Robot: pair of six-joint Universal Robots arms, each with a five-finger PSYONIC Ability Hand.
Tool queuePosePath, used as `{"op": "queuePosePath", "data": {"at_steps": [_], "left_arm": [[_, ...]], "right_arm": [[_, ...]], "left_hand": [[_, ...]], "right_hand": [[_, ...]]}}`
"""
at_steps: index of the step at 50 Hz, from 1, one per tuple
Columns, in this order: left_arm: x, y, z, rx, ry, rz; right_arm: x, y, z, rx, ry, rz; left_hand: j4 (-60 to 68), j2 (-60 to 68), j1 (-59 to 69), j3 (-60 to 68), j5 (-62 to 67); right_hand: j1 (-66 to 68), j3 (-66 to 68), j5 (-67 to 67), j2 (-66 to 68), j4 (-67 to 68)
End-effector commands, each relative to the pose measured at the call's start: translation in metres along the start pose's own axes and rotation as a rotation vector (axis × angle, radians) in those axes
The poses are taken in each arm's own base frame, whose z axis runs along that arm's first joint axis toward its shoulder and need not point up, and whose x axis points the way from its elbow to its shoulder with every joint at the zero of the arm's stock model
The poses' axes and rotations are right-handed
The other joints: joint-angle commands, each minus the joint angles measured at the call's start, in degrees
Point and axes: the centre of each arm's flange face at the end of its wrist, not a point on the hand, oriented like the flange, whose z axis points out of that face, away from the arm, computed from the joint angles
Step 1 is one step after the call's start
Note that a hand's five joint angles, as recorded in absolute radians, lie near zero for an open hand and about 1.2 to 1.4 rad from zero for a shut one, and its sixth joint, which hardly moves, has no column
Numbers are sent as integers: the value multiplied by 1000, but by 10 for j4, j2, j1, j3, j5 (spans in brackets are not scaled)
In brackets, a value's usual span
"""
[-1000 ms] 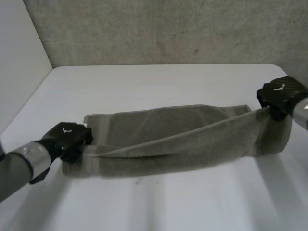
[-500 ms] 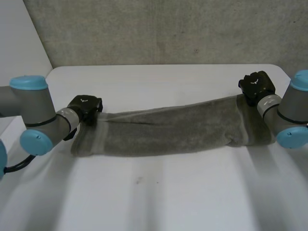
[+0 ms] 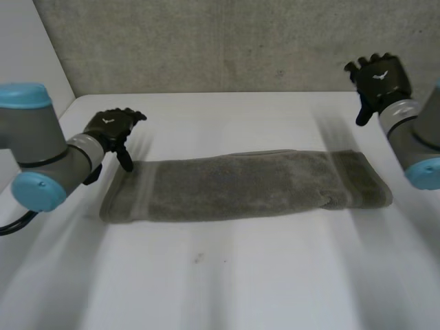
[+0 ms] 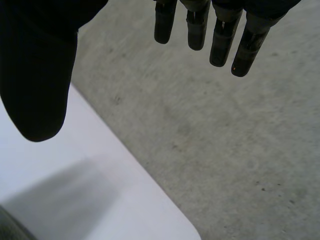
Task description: Fold the towel.
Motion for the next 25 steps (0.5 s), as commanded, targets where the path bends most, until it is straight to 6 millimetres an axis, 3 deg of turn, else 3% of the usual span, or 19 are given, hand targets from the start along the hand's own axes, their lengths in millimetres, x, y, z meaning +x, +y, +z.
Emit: {"op": "queuePosePath", "data": {"at_steps": [1,5,7,10,12,13,15,25], "left_arm": [[5,-11,-46,-14,4,-49],[15,2,-72,-35,14,-53],[20,8,-78,-33,18,-53],[25,20,-86,-22,20,-51],[27,24,-89,-9,18,-46],[29,26,-92,8,19,-42],[31,26,-93,25,22,-37],[35,26,-94,49,28,-30]], "right_arm": [[23,-10,-49,-92,-10,57],[24,9,-70,-202,-68,84],[16,32,-87,-290,-144,124],[13,42,-93,-319,-173,145],[9,61,-101,-350,-213,176],[9,62,-101,-350,-213,176],[4,82,-104,-376,-237,194],[-2,113,-97,-386,-244,162]], "left_hand": [[3,4,-3,3,-16],[3,4,-3,3,-16],[3,4,-3,3,-16],[3,4,-3,3,-16],[3,4,-3,3,-16],[3,4,-3,3,-16],[3,4,-3,3,-16],[3,4,-3,3,-16]], "right_hand": [[-21,-24,-40,-32,-37],[9,5,-10,-3,-7],[55,52,36,44,40],[99,96,80,88,84],[186,183,168,175,171],[187,183,168,175,171],[192,189,173,180,176],[212,209,193,201,196]]}}
